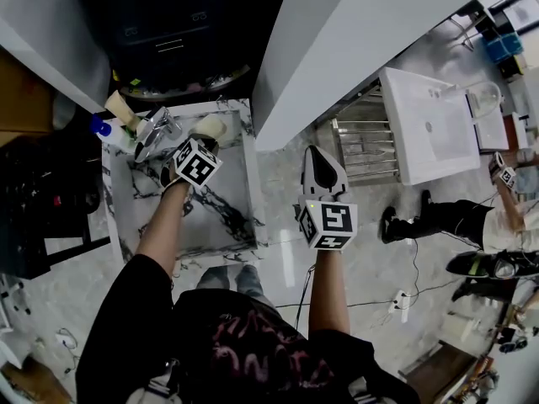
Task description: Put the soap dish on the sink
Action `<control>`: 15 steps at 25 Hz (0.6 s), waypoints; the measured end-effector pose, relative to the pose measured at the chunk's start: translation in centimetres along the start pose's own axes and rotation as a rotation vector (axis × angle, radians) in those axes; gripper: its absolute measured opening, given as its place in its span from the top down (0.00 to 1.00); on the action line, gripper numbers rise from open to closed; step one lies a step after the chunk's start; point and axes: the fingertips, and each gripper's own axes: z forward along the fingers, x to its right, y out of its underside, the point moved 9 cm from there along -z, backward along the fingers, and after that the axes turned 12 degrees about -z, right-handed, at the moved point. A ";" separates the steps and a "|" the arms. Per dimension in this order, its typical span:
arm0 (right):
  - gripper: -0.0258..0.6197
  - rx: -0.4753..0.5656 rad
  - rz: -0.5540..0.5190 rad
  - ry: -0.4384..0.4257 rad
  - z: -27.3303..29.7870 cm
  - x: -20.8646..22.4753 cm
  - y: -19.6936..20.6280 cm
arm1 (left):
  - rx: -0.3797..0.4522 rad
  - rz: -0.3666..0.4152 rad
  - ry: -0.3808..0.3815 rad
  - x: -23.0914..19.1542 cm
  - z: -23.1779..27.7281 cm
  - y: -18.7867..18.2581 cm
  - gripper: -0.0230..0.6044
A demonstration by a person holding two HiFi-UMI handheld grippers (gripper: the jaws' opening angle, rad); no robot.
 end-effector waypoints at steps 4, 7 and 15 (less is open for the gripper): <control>0.94 -0.004 0.004 0.000 0.1 0.1 0.2 | 0.018 -0.004 -0.010 -0.3 -0.1 -0.1 0.79; 0.94 -0.004 0.004 -0.003 0.2 0.0 0.1 | 0.020 -0.004 -0.006 -0.2 -0.4 -0.2 0.77; 0.94 0.010 0.006 -0.006 -0.3 -0.2 -0.8 | 0.091 -0.033 -0.028 0.3 -2.9 -1.2 0.78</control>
